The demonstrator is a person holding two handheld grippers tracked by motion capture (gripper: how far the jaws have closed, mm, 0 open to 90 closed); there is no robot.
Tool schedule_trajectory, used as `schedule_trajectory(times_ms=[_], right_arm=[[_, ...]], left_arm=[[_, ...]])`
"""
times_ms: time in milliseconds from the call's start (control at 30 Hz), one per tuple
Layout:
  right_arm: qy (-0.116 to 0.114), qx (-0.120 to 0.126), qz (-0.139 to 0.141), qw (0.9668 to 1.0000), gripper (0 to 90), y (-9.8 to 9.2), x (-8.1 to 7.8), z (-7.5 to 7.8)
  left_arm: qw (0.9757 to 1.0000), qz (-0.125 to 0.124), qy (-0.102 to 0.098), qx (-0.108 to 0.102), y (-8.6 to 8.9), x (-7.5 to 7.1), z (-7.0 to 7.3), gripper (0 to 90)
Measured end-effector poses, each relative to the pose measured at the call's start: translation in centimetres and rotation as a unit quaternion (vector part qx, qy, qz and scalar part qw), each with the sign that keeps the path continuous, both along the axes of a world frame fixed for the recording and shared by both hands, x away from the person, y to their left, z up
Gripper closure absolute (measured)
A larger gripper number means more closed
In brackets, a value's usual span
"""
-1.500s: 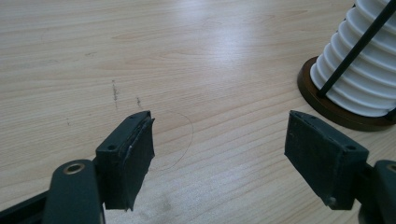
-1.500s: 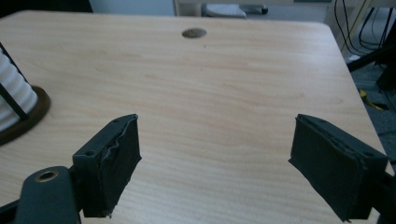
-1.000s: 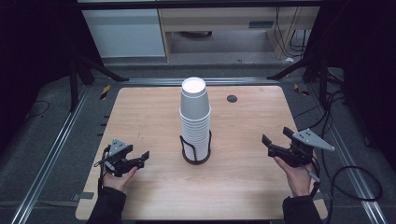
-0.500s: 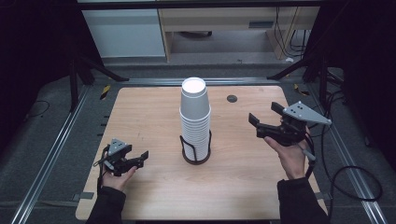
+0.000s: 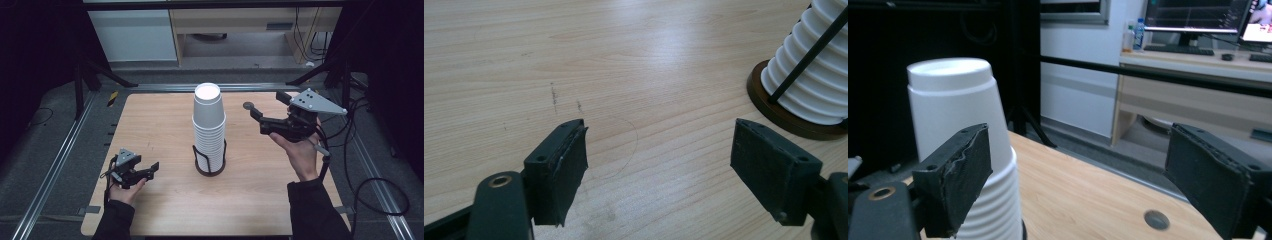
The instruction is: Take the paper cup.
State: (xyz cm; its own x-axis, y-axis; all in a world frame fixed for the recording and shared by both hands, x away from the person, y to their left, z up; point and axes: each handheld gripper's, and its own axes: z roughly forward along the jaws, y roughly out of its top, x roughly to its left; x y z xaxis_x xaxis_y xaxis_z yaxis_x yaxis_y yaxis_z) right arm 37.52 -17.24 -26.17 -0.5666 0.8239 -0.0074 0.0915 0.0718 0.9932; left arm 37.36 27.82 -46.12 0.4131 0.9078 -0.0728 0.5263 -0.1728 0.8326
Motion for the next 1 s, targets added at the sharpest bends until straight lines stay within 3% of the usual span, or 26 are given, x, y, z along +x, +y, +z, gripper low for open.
schedule_trajectory(times_ms=[533,1000], right_arm=[[-0.004,0.007,0.049,0.9988,8.9,4.0,0.1,1.5],[0.011,0.002,0.08,0.9967,6.0,8.1,0.9,0.3]], left_arm=[[1.0,-0.004,0.003,0.0,-0.1,0.1,-0.1,21.9],[1.0,-0.005,0.004,0.001,-0.1,0.2,-0.1,21.8]])
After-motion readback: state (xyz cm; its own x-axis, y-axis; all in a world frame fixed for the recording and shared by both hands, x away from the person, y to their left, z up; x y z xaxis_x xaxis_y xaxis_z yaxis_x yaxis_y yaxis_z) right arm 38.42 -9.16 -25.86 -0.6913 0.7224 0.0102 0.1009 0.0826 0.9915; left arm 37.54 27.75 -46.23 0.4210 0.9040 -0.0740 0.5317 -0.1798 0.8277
